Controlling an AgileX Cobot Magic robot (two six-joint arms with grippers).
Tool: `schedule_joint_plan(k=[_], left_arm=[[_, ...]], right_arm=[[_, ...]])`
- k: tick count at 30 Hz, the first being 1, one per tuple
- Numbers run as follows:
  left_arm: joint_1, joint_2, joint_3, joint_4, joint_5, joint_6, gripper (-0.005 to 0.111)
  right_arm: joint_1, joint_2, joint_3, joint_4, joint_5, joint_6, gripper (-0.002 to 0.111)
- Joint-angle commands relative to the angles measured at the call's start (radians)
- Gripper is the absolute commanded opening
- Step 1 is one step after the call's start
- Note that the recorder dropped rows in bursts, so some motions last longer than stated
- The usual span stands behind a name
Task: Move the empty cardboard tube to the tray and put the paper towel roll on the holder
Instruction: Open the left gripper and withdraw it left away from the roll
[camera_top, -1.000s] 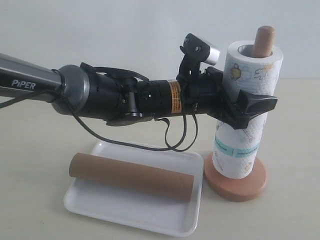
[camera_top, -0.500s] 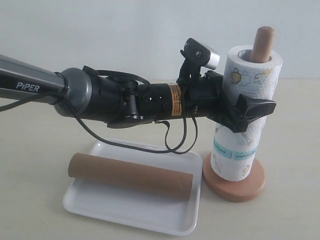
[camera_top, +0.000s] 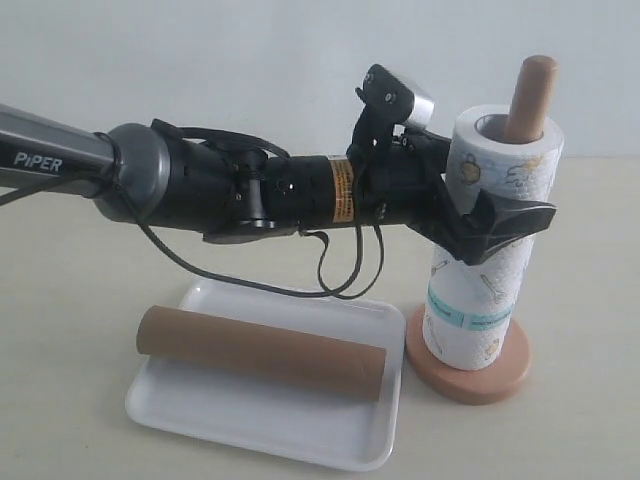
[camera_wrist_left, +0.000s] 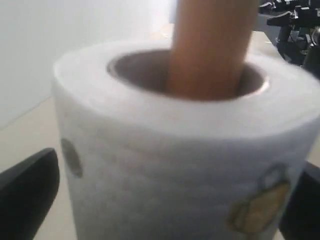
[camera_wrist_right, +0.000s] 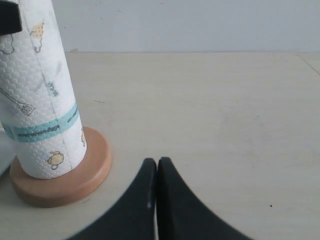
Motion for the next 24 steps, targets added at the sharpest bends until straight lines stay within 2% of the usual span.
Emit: schedule_joint_plan(k=[1,10,15,20,24], left_arm=[[0.024,-0.057,0.003,0.120,-0.075,-0.024,0.110],[0.074,-0.133,0.003,0.386,-0.083,-0.198,0.110],[0.119,-0.172,0.003,0.553,-0.154,-0.297,0.110],[0.188,-0.188,0.003,0.571,-0.159,-0.367,0.110],[0.266,-0.194,0.003,0.599,-0.278,-0.406,0.110]], right_arm=[[-0.003,-0.005,0.000,0.001,-0.013,0.002,0.000],[-0.003,-0.005,0.000,0.001,-0.013,0.002,0.000],[-0.003,-0.005,0.000,0.001,-0.013,0.002,0.000],[-0.003,-0.005,0.000,0.001,-0.013,0.002,0.000],[-0.003,-0.005,0.000,0.001,-0.013,0.002,0.000]])
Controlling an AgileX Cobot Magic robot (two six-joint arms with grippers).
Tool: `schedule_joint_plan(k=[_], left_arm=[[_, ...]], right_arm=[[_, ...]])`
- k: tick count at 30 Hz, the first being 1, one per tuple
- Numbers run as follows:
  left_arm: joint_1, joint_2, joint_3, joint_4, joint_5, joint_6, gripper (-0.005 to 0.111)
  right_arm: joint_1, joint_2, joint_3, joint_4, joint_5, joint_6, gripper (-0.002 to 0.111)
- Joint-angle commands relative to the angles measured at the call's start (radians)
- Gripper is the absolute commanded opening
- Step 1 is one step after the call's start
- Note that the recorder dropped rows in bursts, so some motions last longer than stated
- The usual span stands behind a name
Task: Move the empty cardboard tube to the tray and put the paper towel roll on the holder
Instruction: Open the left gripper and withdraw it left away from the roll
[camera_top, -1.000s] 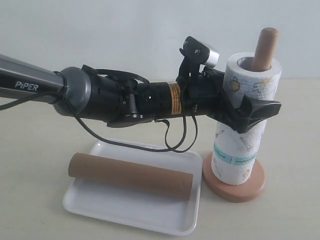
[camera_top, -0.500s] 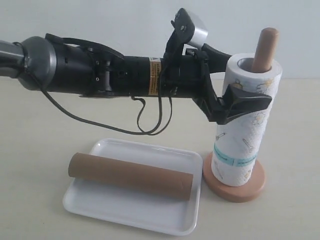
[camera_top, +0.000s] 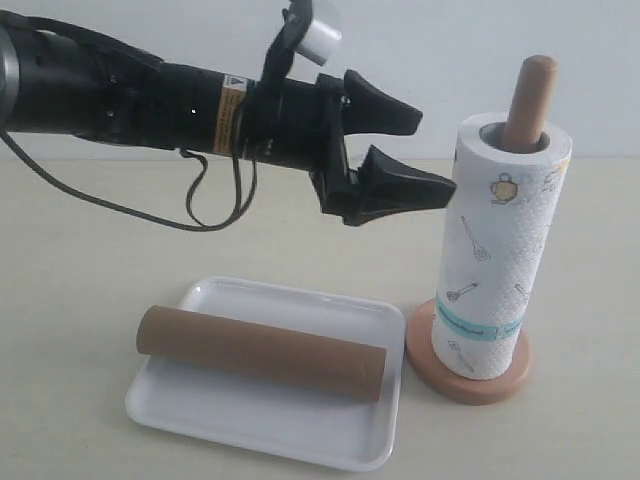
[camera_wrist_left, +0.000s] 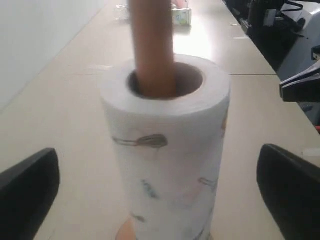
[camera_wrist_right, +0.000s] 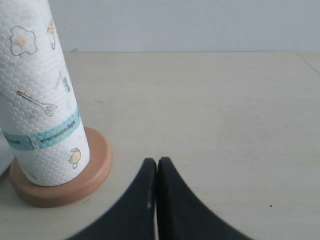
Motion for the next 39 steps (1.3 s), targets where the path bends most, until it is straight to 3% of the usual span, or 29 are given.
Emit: schedule_joint_plan(k=[1,3,7,10,17,28,31,36,39], left_arm=[[0.089,-0.014,0.003,0.046,-0.164,-0.059,0.110],[0.125,-0.016,0.003,0.079,-0.258,-0.076,0.110],[0.162,-0.041,0.003,0.209,-0.258,-0.251,0.110],[0.166,-0.067,0.022,0.209,-0.258,-0.314,0.110],[0.164,-0.133,0.065,0.209,-0.258,-0.349,0.110],[0.164,-0.309,0.264,0.209,-0.258,-0.344,0.107],[0.164,-0.360,0.307,0.209,-0.258,-0.344,0.085],[0.164,-0.417,0.335,0.209,-0.258,-0.344,0.004],[0.164,-0.432,0.335,0.209,-0.258,-0.336,0.008]], right_arm=[[-0.003,-0.005,0.000,0.001,-0.013,0.002,0.000],[-0.003,-0.005,0.000,0.001,-0.013,0.002,0.000],[-0.003,-0.005,0.000,0.001,-0.013,0.002,0.000],[-0.003,-0.005,0.000,0.001,-0.013,0.002,0.000],[-0.003,-0.005,0.000,0.001,-0.013,0.002,0.000],[-0.003,-0.005,0.000,0.001,-0.013,0.002,0.000],[-0.003,-0.005,0.000,0.001,-0.013,0.002,0.000],[-0.003,-0.005,0.000,0.001,-0.013,0.002,0.000],[-0.003,-0.005,0.000,0.001,-0.013,0.002,0.000]])
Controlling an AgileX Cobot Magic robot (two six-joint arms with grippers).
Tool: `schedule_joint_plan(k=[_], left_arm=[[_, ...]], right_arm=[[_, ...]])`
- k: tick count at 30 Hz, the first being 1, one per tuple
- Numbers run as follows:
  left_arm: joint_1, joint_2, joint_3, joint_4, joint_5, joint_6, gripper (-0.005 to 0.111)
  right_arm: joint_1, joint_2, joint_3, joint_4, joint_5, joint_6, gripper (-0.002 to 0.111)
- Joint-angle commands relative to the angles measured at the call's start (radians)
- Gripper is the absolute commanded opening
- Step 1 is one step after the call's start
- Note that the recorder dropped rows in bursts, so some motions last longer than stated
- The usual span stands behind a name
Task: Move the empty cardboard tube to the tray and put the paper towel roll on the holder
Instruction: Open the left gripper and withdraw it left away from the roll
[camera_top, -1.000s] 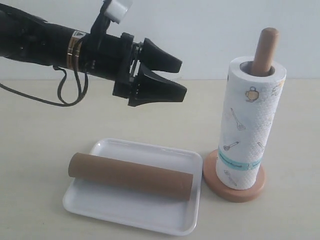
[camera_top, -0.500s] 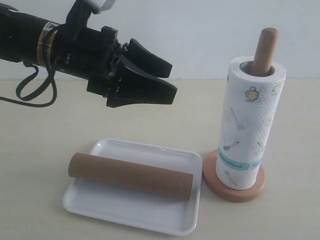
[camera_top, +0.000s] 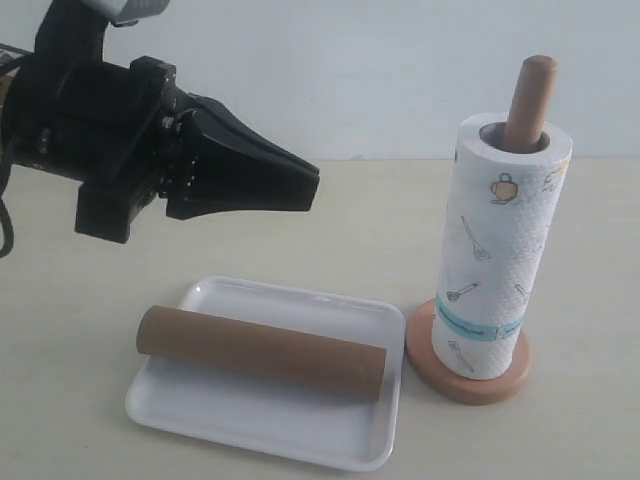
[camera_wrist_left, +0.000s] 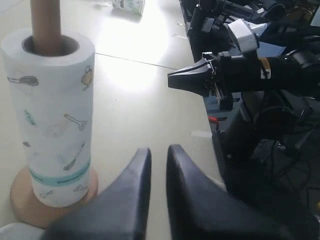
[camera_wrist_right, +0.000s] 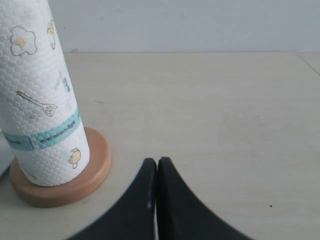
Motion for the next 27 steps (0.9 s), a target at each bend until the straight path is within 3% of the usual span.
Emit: schedule_joint_plan(k=[1,16,20,27], left_arm=[[0.000,-0.019,0.006,0.000,-0.007,0.000,0.008],[0.004,-0.060,0.006,0.000,-0.005,0.039,0.008],[0.004,-0.158,0.030,-0.033,0.193,0.078,0.008],[0.004,-0.411,0.224,-0.333,0.533,0.305,0.008]], right_arm=[[-0.003,-0.005,0.000,0.001,-0.013,0.002,0.000],[-0.003,-0.005,0.000,0.001,-0.013,0.002,0.000],[-0.003,-0.005,0.000,0.001,-0.013,0.002,0.000],[-0.003,-0.005,0.000,0.001,-0.013,0.002,0.000]])
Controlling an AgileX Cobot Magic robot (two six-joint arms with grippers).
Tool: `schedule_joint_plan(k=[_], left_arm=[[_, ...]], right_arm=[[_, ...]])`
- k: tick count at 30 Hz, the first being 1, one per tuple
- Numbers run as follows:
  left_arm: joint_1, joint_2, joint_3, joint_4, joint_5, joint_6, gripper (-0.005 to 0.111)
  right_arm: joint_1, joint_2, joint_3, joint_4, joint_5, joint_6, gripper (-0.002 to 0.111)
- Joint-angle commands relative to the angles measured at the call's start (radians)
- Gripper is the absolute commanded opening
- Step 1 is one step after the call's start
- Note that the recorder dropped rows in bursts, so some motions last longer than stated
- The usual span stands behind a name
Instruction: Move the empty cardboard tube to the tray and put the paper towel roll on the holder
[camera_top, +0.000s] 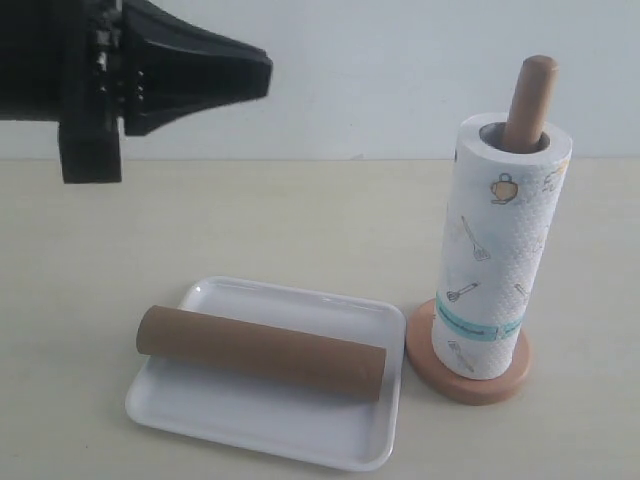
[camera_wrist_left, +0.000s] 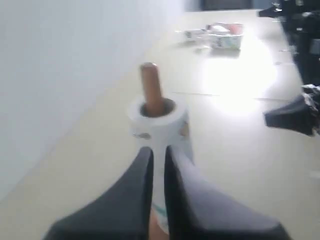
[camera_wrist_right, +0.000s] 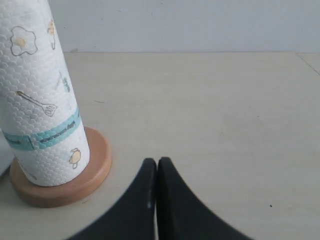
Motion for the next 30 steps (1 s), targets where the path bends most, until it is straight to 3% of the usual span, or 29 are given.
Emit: schedule_joint_plan(k=[1,10,17,22,25,28,30], left_arm=[[0.004,-0.187,0.164,-0.242,0.221,0.188,0.008],[0.048,-0.544,0.458,-0.582,0.342,0.234,0.008],[0.048,-0.678,0.480,-0.782,0.295,-0.019,0.008],[0.048,-0.714,0.480,-0.835,0.184,-0.009,0.008],[0.048,-0.714,0.482,-0.874,0.190,0.195,0.008],[0.048,-0.714,0.504,-0.932,0.272,0.687,0.008],[0.048,-0.712,0.523,-1.009,0.315,0.905,0.008]], right_arm=[[-0.003,-0.004,0.000,0.001,-0.013,0.002,0.000],[-0.003,-0.004,0.000,0.001,-0.013,0.002,0.000],[-0.003,-0.004,0.000,0.001,-0.013,0.002,0.000],[-0.003,-0.004,0.000,0.001,-0.013,0.002,0.000],[-0.003,-0.004,0.000,0.001,-0.013,0.002,0.000],[-0.003,-0.004,0.000,0.001,-0.013,0.002,0.000],[-0.003,-0.004,0.000,0.001,-0.013,0.002,0.000]])
